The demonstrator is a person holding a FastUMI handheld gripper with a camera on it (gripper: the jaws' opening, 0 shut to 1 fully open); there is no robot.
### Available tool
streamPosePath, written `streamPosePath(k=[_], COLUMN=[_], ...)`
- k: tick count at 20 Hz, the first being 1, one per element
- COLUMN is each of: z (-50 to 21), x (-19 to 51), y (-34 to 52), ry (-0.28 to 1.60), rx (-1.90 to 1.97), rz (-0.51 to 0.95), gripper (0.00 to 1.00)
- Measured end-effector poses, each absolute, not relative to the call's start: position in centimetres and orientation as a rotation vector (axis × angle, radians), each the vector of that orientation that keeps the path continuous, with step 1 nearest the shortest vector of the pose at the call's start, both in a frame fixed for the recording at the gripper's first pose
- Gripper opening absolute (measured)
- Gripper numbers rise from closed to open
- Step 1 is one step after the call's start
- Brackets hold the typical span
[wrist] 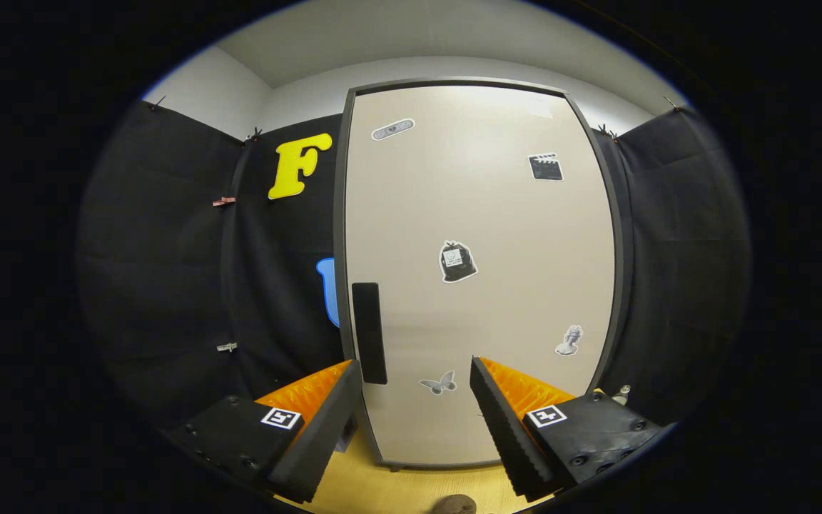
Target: Open the shoe cabinet door, grab the shoes and put them into the shoe cabinet, then close the shoe cabinet door.
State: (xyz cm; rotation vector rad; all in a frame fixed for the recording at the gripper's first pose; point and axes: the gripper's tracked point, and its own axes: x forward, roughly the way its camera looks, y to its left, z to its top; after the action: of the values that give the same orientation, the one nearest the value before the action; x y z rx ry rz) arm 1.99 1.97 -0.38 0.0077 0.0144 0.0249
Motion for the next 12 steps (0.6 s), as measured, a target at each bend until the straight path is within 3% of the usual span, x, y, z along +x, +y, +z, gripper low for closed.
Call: streamPosePath(k=[12], z=[-1.4], x=[8.3], y=[5.6], ry=[0.020], rx=[0.016], rz=[0.036], gripper=[0.99])
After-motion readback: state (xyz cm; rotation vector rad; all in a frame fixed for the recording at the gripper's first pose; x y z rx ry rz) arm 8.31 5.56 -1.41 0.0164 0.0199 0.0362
